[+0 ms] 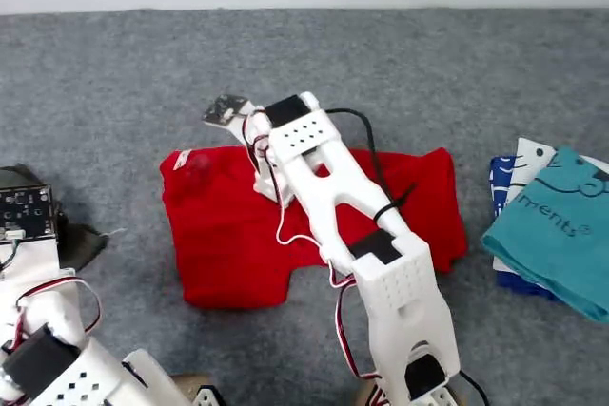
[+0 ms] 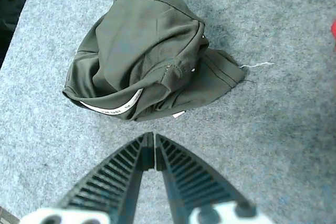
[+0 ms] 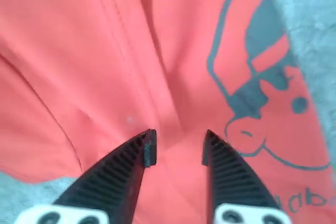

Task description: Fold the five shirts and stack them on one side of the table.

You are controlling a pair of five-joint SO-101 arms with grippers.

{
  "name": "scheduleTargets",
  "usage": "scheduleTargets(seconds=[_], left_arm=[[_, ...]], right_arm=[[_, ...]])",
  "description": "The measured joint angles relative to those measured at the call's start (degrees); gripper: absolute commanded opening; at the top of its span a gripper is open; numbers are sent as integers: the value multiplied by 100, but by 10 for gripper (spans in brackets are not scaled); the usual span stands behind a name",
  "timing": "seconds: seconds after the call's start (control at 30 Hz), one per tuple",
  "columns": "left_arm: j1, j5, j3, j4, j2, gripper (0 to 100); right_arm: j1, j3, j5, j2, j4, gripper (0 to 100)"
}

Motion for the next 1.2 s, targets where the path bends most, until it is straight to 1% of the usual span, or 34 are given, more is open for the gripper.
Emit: scheduleTargets(seconds=[0.17, 0.27, 0.4, 0.53, 0.77, 0.8, 0.93, 1.07, 1.2], left_arm=[[0, 0, 0, 0, 0, 15], [0, 0, 0, 0, 0, 15], [0, 0, 0, 0, 0, 15], [0, 0, 0, 0, 0, 15], [0, 0, 0, 0, 0, 15], [0, 0, 0, 0, 0, 15], [0, 0, 0, 0, 0, 15], [0, 0, 0, 0, 0, 15], [0, 0, 0, 0, 0, 15]], right_arm=[[-229, -659, -62, -9, 343, 174], [-589, -888, -62, -9, 527, 175], [-1169, -923, -62, -9, 536, 175], [-1521, -923, -62, 360, 299, 176], [-1600, -923, -53, 1134, -281, 165], [-1600, -923, 0, 1169, -308, 147], [-1600, -1020, 62, 1187, -325, 13], [-1600, -1292, 88, 1196, -193, 9], [-1635, -1749, 88, 1196, 264, 9]])
